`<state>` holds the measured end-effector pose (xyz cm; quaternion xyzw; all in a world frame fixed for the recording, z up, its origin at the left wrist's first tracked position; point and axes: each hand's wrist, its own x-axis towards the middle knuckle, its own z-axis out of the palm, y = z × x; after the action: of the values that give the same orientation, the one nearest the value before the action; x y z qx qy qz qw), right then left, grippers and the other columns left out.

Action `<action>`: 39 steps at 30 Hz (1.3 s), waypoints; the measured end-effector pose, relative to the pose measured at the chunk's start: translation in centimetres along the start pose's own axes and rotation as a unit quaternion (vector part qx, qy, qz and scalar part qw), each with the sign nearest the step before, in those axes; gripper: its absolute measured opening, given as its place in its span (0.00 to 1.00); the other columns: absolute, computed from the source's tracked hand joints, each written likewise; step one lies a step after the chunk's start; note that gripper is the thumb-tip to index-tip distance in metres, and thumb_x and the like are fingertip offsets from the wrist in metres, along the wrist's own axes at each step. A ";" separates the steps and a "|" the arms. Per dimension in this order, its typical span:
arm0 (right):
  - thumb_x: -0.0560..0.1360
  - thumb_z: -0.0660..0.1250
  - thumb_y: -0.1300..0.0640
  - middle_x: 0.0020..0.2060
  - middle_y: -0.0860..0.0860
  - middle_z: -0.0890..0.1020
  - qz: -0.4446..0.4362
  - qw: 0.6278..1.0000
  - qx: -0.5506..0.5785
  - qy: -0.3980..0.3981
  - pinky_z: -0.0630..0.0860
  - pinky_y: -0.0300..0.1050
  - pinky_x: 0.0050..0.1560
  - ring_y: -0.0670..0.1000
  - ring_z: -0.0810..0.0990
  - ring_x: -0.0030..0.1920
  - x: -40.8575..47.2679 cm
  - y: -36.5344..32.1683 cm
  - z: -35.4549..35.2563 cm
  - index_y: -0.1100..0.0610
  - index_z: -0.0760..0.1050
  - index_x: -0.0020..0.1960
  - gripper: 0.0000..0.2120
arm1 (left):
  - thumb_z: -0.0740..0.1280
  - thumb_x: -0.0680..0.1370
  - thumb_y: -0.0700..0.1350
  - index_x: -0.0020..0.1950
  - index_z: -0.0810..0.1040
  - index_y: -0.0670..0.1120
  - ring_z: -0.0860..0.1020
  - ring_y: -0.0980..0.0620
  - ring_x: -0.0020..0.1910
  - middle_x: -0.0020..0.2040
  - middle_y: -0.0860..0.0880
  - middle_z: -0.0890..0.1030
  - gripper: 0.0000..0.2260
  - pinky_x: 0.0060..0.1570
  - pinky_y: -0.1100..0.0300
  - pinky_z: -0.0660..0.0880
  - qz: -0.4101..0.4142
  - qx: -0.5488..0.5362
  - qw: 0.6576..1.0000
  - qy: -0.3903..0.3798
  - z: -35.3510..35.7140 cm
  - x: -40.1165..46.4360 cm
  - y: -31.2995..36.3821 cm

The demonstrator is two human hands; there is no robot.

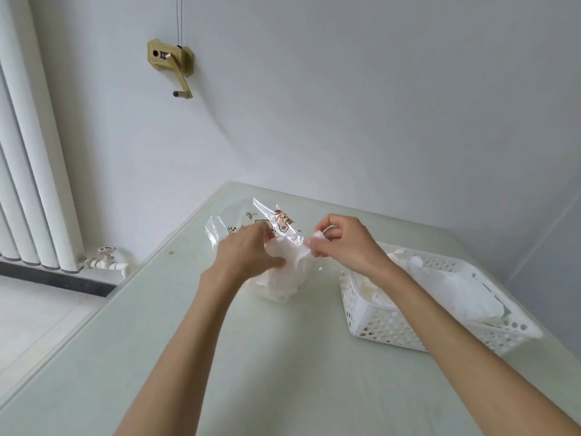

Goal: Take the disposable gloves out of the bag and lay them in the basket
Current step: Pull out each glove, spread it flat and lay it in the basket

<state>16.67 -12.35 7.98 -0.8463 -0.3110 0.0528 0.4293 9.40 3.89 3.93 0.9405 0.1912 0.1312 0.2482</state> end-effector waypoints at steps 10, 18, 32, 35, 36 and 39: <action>0.72 0.71 0.49 0.51 0.51 0.80 -0.066 0.921 -0.382 0.031 0.66 0.42 0.45 0.55 0.77 0.54 -1.5 0.5 1.0 0.49 0.81 0.53 0.11 | 0.69 0.71 0.44 0.52 0.76 0.51 0.77 0.44 0.52 0.53 0.51 0.81 0.11 0.42 0.58 0.66 -0.057 -0.025 0.994 0.092 1.0 0.7 -1.2; 0.78 0.65 0.49 0.51 0.46 0.76 -0.110 0.933 -0.337 0.070 0.57 0.41 0.49 0.50 0.69 0.56 -1.0 1.4 0.1 0.47 0.84 0.49 0.08 | 0.76 0.67 0.45 0.63 0.71 0.54 0.66 0.49 0.64 0.64 0.54 0.72 0.26 0.54 0.57 0.66 0.093 0.029 0.995 0.020 -0.8 0.6 -1.2; 0.74 0.68 0.43 0.25 0.47 0.74 -0.069 0.977 -0.070 0.188 0.68 0.44 0.44 0.54 0.73 0.35 0.1 2.4 1.0 0.52 0.76 0.33 0.17 | 0.73 0.70 0.57 0.53 0.79 0.59 0.73 0.55 0.53 0.47 0.62 0.77 0.13 0.42 0.60 0.64 0.131 0.033 0.990 0.043 -0.1 0.1 1.1; 0.74 0.69 0.45 0.23 0.49 0.76 -0.073 0.978 -0.017 0.197 0.72 0.44 0.37 0.49 0.74 0.28 0.3 2.4 0.8 0.55 0.77 0.32 0.17 | 0.72 0.71 0.55 0.57 0.79 0.57 0.73 0.53 0.57 0.48 0.60 0.77 0.15 0.44 0.60 0.64 0.100 0.042 0.994 0.030 0.9 0.4 0.2; 0.74 0.69 0.47 0.22 0.48 0.76 -0.069 0.976 0.010 0.208 0.74 0.44 0.38 0.47 0.76 0.26 0.3 2.5 0.7 0.56 0.77 0.33 0.16 | 0.72 0.71 0.55 0.60 0.78 0.57 0.72 0.53 0.59 0.51 0.58 0.77 0.17 0.45 0.60 0.65 0.093 0.045 0.995 0.015 1.2 0.4 -0.1; 0.75 0.70 0.50 0.21 0.46 0.76 -0.045 0.969 0.101 0.220 0.79 0.42 0.36 0.47 0.80 0.25 0.5 2.8 0.1 0.61 0.78 0.35 0.16 | 0.74 0.69 0.56 0.62 0.76 0.56 0.71 0.54 0.60 0.53 0.58 0.77 0.22 0.48 0.60 0.66 0.089 0.021 0.995 -0.030 1.3 0.5 -0.7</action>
<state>18.38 -13.27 5.89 -0.7746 -0.2393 -0.1231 0.5724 10.15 4.13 2.52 0.9624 0.1024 0.1207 0.2209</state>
